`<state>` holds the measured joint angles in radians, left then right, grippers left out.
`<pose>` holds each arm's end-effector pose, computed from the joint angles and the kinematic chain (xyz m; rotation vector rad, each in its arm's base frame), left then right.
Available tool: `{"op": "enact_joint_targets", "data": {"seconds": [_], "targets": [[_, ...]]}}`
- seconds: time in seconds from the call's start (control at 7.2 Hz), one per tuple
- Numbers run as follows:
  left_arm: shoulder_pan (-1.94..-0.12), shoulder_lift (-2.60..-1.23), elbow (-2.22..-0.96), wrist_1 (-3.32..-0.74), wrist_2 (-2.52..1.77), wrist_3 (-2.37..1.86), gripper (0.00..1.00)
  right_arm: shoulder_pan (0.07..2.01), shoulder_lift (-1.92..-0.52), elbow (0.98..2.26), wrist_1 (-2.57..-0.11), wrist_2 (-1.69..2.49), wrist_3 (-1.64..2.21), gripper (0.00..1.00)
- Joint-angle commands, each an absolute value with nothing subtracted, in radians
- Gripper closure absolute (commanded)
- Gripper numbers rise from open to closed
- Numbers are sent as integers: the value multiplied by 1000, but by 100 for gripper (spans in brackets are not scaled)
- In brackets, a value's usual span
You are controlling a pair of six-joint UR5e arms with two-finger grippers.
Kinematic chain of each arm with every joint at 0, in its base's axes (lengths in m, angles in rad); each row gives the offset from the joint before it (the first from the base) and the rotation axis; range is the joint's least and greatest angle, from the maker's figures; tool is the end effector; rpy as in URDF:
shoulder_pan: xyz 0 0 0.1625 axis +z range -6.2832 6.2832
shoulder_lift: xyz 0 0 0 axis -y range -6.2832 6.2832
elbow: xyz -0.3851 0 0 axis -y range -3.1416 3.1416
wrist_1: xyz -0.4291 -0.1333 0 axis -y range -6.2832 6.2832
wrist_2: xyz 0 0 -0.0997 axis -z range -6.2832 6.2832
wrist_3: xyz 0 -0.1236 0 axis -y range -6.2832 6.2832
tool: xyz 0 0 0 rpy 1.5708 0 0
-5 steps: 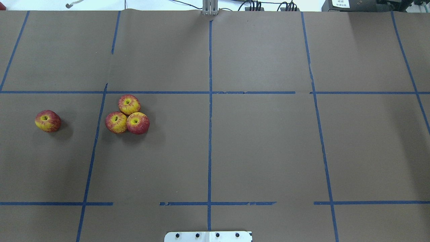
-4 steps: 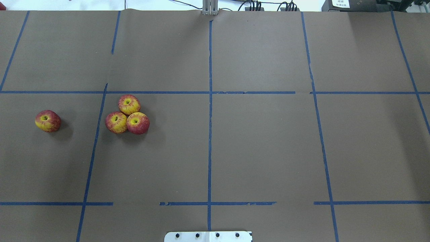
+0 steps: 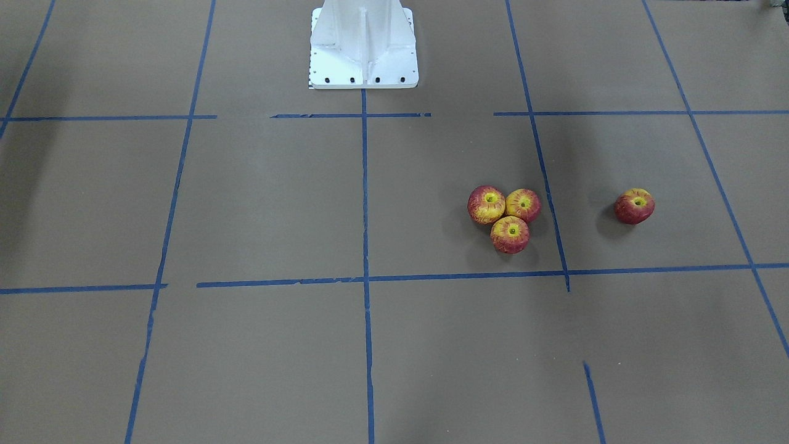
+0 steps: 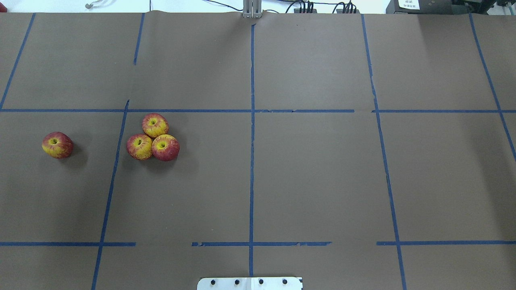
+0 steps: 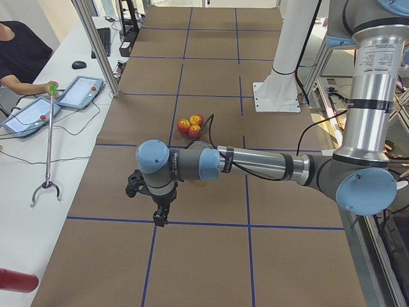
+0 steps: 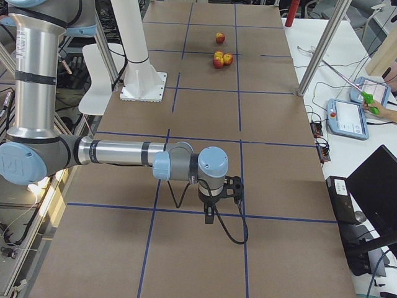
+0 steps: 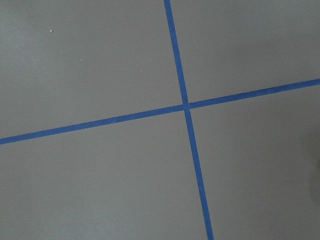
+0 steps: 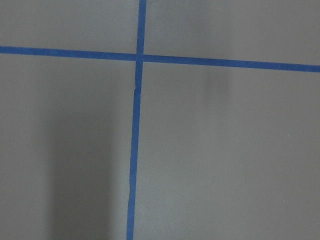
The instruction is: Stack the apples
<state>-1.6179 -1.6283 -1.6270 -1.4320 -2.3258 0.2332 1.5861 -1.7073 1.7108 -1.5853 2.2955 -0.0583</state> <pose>-0.0742 -0.5430 0.5908 0.0819 0.7518 0.1677 0.0586 -0.4745 0.6361 0.0162 -0.7246 -0.0371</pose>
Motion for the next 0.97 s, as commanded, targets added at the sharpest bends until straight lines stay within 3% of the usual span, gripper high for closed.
{"op": "enact_joint_targets", "data": {"seconds": [0.0, 0.14, 0.83], "targets": [[-1614, -1574, -1667, -1506, -2321, 230, 0, 1586, -1707, 1710, -1586, 2295, -58, 0], [-1597, -1533, -1663, -1645, -2330, 194, 0, 1586, -1707, 1710, -1585, 2296, -58, 0], [-1036, -1557, -1703, -2126, -2158, -567, 0, 1586, -1707, 1712, -1585, 2295, -58, 0]]}}
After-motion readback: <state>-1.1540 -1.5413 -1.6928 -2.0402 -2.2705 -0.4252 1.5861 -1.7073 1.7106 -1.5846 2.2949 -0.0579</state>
